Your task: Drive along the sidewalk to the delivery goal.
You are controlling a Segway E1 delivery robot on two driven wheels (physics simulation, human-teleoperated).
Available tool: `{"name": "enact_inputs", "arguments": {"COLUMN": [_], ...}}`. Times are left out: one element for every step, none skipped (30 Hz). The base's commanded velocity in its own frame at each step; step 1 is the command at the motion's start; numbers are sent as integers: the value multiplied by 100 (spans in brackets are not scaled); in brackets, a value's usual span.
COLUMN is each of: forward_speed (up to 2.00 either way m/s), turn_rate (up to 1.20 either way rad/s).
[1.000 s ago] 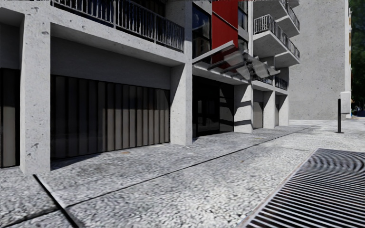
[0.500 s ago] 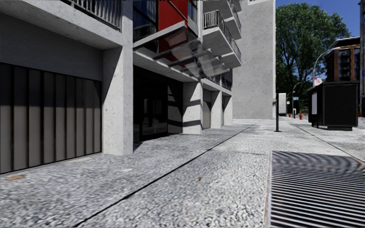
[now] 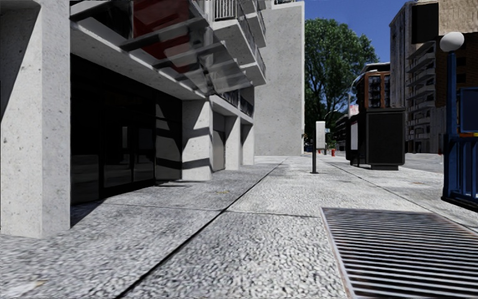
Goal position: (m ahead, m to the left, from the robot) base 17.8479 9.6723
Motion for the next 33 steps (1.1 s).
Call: {"name": "enact_inputs", "arguments": {"forward_speed": [200,200,200,200,200,200,200,200,200,200,200,200,200,200,200,200,200,200,200,200,200,200,200,200,200,200,200,200,200,200,200,200,200], "turn_rate": [-40,-30,-9,-9,0,0,0,0,0,0,0,0,0,0,0,0,0,0,0,0,0,0,-1,-1,-14,-19,-20,-21,-21,-21,-21,-21,-21]}}
